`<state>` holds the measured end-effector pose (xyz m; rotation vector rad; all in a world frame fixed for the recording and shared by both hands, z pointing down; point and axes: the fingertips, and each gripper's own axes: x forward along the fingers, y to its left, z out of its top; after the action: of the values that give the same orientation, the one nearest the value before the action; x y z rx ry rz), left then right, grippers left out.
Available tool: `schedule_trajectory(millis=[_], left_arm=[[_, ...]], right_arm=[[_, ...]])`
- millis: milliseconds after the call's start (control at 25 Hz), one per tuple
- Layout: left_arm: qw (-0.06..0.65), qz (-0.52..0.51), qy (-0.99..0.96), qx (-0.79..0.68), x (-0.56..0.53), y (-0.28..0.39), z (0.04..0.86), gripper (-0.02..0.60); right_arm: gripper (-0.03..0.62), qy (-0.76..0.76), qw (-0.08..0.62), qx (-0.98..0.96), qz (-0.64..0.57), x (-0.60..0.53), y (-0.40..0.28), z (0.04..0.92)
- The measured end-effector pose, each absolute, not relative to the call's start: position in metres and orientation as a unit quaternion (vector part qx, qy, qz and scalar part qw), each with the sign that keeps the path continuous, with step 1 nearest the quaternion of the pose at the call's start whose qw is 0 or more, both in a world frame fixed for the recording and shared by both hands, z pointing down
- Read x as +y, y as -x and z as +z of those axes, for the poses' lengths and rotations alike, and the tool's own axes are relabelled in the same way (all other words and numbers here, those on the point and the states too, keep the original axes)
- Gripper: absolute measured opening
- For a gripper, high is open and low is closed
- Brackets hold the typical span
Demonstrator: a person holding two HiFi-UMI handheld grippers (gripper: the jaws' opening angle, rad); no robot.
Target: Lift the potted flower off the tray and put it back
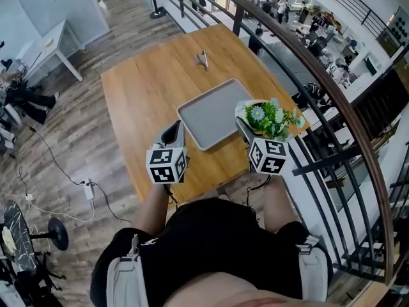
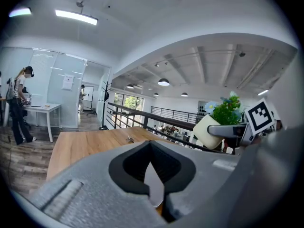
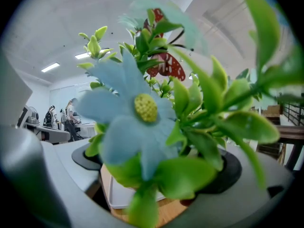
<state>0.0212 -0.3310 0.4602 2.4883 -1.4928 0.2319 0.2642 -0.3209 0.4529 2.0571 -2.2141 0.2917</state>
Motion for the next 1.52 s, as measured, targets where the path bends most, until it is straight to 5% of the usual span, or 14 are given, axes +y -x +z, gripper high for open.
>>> schedule_trajectory(millis=[1520], left_arm=[[0.123, 0.065, -0.745, -0.653, -0.277, 0.092, 0.462, 0.012]], right_arm=[[0.578, -0.571, 0.099, -0.81, 0.089, -0.4, -0.152, 0.549]])
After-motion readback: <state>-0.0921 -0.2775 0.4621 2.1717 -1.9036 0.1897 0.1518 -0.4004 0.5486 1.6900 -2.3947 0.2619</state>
